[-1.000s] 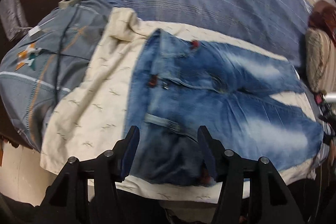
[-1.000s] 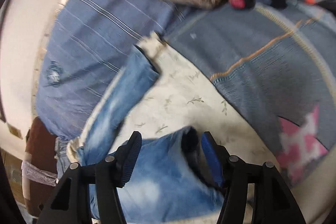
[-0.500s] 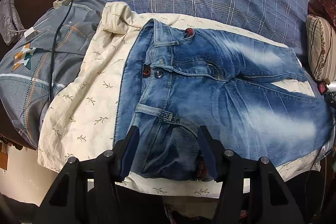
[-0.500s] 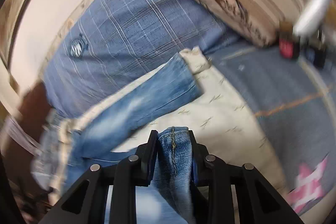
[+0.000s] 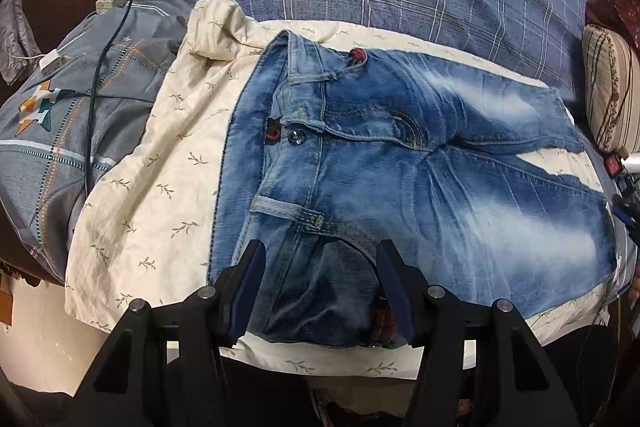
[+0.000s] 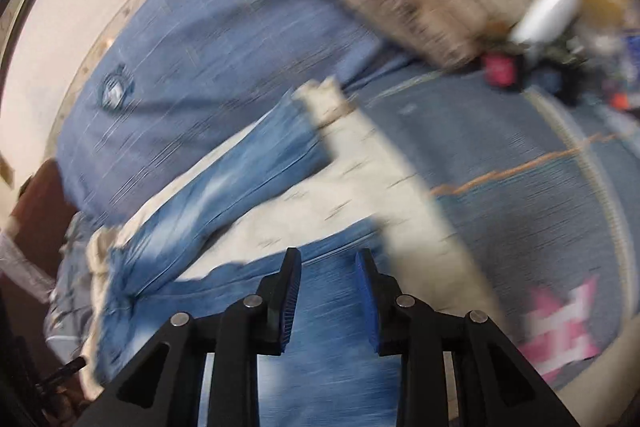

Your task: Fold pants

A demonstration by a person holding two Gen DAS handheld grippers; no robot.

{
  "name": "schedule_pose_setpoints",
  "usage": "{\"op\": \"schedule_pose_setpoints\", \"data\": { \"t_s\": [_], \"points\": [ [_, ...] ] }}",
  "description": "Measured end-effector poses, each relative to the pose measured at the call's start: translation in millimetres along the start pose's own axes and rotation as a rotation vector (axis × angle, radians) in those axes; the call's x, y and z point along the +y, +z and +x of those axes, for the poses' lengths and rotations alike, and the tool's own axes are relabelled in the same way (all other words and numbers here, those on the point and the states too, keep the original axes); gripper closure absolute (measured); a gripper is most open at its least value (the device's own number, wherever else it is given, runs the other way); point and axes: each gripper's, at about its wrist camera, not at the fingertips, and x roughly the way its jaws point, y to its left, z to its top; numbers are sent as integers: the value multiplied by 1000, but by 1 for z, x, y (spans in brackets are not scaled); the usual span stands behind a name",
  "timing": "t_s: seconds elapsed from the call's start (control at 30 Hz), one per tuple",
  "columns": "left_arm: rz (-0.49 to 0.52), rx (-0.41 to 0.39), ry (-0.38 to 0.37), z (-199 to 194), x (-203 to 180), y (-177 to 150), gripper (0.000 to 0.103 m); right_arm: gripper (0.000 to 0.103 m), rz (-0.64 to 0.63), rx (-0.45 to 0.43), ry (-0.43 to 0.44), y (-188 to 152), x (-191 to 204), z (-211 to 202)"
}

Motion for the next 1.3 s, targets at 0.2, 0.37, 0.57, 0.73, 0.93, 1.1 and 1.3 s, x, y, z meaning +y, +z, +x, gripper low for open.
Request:
{"op": "schedule_pose_setpoints", "data": {
  "t_s": [0.2, 0.37, 0.57, 0.73, 0.93, 1.1, 1.3],
  "points": [
    [-35, 28, 14, 10, 19, 18, 44, 69, -10, 127, -116, 4, 11, 35],
    [-38, -18, 35, 23, 30, 67, 27, 68, -52, 33, -31, 33, 39, 14],
    [-81, -14, 22, 69, 39, 145, 24, 25, -75, -105, 17, 77, 70, 26],
    [-80, 29, 11, 116, 32, 195, 24, 25, -61, -84, 0, 117, 79, 61],
    [-57, 78, -46, 157, 20, 229, 24, 25, -70, -67, -36, 169, 75, 124],
    [-76, 111, -89, 187, 16, 241, 27, 25, -50, -38, -56, 199, 69, 171],
    [-116, 124, -125, 203, 26, 244, 81, 61, -101, 76, -148, 207, 77, 225]
  ]
}}
